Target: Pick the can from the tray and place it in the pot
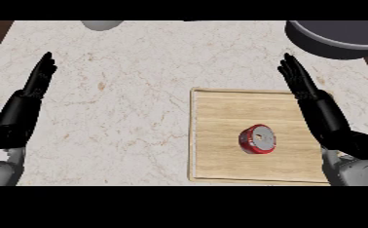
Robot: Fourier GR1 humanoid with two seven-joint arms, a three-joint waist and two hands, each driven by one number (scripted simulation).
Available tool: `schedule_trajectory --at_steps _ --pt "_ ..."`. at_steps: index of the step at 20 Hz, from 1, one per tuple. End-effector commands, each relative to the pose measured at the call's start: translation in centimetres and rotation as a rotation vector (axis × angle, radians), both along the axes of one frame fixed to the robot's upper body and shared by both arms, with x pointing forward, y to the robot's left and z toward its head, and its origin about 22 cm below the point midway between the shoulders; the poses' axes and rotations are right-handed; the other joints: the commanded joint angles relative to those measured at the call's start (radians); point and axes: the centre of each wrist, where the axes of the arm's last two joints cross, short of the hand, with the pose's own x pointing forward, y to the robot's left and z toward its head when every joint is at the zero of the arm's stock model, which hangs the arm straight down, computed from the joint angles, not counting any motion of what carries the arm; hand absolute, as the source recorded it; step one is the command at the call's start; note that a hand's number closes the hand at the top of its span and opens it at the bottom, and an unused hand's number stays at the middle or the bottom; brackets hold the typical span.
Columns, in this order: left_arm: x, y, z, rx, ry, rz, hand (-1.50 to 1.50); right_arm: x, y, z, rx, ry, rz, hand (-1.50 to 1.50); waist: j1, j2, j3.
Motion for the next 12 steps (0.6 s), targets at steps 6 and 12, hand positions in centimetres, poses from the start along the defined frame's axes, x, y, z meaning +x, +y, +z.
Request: schedule_trajectory --at_steps 6,12 --pt "0.5 -6.4 -2.4 -0.375 0.239 -0.019 0.0 0.4 8.1 0.5 0.213 0.259 0.453 -1.5 0.053 -0.059 -0.009" --pt "-0.4 -8.0 -2.0 -0.457 0.316 0.016 0.0 -1.9 1.7 1.4 -0.207 -0.266 0.04 -1.5 0.004 -0.076 -0.007"
